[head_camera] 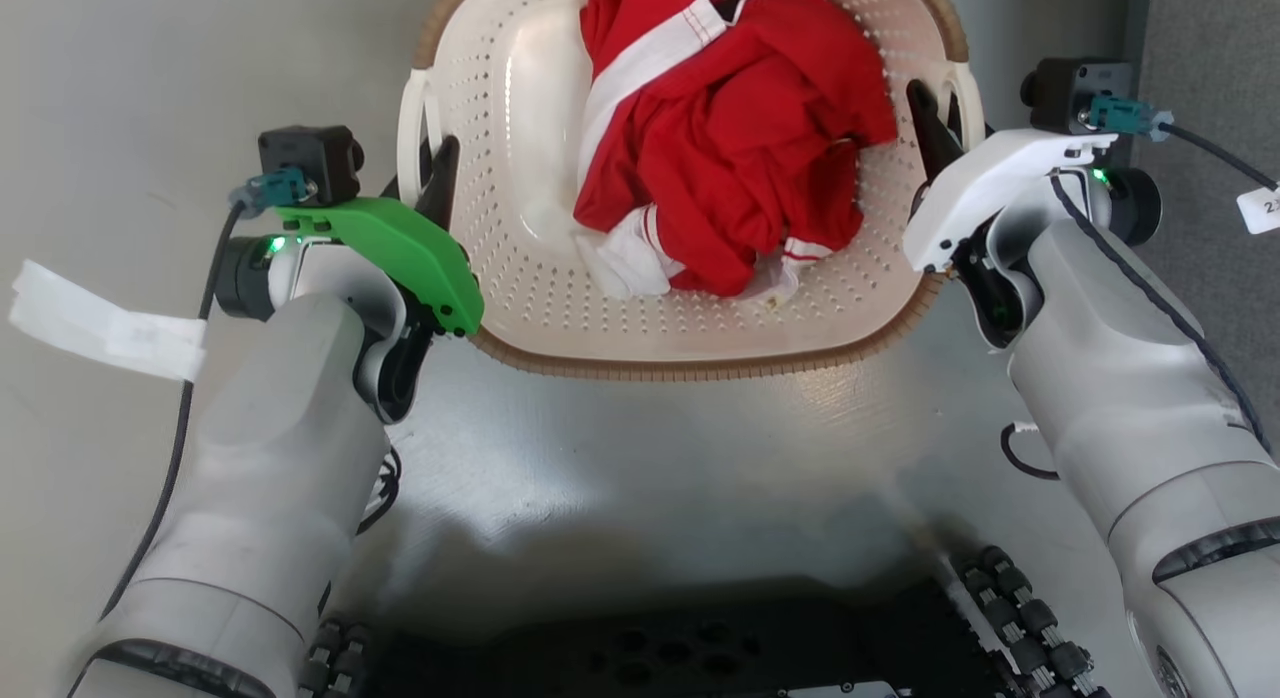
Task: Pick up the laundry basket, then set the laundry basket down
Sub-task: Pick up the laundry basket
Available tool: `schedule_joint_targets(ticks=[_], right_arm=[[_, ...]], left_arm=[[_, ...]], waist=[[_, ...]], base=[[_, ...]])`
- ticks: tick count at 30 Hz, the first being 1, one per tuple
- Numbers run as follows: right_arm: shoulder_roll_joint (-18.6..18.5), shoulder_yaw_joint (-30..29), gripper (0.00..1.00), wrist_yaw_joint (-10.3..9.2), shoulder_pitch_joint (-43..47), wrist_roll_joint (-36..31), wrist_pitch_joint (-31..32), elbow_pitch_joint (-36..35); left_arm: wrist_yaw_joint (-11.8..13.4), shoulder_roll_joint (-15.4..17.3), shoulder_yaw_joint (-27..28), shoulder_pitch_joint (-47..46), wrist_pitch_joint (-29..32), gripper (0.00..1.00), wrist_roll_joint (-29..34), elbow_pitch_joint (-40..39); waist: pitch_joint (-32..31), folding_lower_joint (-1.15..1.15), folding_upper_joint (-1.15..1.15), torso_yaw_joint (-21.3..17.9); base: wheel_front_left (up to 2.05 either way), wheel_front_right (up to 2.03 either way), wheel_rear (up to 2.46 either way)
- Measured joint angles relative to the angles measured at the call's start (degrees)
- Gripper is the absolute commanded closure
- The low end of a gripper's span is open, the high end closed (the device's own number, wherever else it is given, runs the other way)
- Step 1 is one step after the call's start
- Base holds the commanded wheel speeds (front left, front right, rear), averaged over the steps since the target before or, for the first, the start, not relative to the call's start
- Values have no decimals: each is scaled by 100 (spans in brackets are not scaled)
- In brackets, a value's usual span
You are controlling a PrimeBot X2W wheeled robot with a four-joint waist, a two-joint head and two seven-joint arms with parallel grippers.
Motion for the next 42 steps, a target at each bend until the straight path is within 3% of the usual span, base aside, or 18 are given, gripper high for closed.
schedule_joint_targets(ticks=[11,24,42], right_arm=[[14,136,100,1,13,115,-75,250],[81,391,100,8,404,467,-8,522],[85,1407,100,-9,1243,1317,619,142]], left_arm=[[0,1,-294,9,-147,100,-318,236],[-8,-40,-654,409,-83,100,-748,589],[-49,-62,-784,1068,203,100,-1148,1150]], waist=[[-427,0,0,41],[-1350,0,0,108],[-2888,-1,0,12]], base=[[0,0,0],[0,0,0],[0,0,0]])
